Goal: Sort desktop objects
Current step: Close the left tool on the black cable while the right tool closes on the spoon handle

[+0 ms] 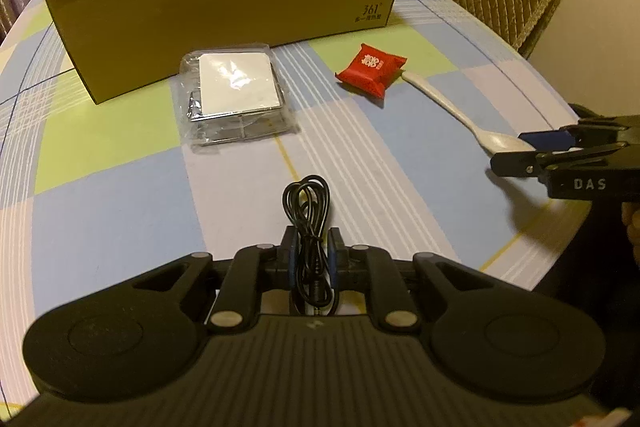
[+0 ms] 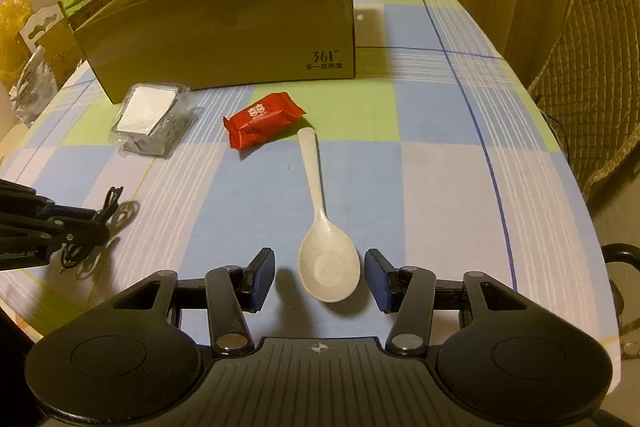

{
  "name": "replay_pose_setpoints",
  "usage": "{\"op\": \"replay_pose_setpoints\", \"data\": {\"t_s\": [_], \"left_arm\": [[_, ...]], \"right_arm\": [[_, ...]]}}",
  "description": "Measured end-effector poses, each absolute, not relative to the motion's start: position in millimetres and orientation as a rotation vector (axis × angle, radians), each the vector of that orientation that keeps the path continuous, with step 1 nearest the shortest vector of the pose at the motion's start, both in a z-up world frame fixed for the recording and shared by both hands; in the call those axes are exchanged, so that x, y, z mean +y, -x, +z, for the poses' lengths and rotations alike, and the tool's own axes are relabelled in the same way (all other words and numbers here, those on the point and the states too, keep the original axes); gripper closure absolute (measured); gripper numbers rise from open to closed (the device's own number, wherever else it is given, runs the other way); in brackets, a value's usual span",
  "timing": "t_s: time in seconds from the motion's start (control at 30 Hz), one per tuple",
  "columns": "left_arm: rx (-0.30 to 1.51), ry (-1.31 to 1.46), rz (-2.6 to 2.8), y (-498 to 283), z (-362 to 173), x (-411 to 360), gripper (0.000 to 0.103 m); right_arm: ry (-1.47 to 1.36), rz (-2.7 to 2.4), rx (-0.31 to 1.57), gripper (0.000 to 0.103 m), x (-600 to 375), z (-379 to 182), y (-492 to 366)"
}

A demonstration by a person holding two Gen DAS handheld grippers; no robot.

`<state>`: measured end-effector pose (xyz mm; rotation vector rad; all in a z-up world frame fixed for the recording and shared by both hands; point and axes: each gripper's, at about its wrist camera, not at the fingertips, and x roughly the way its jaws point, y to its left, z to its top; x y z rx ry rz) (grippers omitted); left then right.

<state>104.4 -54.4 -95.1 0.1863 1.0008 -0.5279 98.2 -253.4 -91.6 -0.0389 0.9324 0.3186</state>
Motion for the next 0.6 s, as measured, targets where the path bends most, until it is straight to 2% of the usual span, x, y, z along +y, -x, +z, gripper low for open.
{"op": "replay_pose_setpoints", "data": {"t_s": [0.6], "left_arm": [[1.0,-0.149,-0.559,-100.7,-91.0,-62.1,0.092]], "right_arm": [[0.085,0.315,0.935,0.056,-248.9,-98.7,-105.9]]}}
